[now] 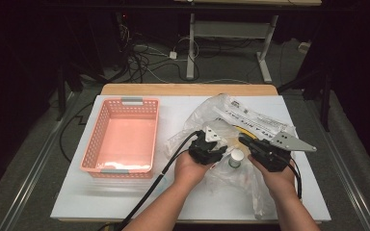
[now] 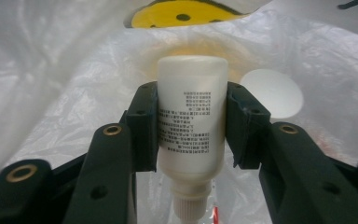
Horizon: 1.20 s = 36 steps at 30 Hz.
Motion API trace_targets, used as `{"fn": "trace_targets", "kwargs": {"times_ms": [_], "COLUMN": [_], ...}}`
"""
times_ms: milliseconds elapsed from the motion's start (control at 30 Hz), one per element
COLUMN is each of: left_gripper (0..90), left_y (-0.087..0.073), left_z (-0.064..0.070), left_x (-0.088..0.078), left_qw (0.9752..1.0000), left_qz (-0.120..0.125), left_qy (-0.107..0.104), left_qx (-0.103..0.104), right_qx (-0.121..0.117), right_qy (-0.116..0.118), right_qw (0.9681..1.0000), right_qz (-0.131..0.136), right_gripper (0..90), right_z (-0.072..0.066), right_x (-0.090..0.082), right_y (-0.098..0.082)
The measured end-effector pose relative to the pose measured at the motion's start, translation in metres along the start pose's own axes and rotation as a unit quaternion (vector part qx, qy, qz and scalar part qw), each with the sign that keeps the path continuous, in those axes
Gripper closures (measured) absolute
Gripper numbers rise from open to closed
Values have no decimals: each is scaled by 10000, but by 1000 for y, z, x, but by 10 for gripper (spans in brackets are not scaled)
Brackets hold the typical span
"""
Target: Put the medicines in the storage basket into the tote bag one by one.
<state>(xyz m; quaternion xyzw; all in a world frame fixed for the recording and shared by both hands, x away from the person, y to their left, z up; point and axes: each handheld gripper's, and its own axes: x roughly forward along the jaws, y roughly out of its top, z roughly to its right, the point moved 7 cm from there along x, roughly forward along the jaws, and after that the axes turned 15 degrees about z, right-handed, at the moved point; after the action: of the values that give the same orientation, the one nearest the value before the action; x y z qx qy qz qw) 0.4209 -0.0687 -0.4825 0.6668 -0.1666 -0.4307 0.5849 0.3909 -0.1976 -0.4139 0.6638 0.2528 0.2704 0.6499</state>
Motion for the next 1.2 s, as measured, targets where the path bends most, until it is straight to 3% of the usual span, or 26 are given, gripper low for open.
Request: {"fn": "trace_targets", "kwargs": {"times_ms": [267,367,567,900,1067,1200], "left_gripper": [560,473,386,321,321,321], "left_y": [0,1,-3,-16,-32,-49], "left_z": [-3,-3,3,21,32,34], "left_x": [7,7,2,-36,-61,-75], "left_qw": [9998,9997,10000,9995,9991,9990], "left_qz": [167,210,31,29,-43,-176], "left_qy": [108,118,-34,-323,-423,-392], "left_qx": [-35,-90,-47,-35,1,-110], "right_qx": [34,25,16,32,11,3], "right_qy": [6,10,10,-3,-9,-22], "right_qw": [10000,10000,10000,10000,10000,10000], "right_qz": [-21,-17,-1,-9,-26,-26], "right_gripper": [900,900,900,900,899,899], "right_z": [0,-1,0,1,1,1], "right_x": [0,1,0,-1,-1,-1], "right_y": [-2,-1,-1,-1,-1,-1]}}
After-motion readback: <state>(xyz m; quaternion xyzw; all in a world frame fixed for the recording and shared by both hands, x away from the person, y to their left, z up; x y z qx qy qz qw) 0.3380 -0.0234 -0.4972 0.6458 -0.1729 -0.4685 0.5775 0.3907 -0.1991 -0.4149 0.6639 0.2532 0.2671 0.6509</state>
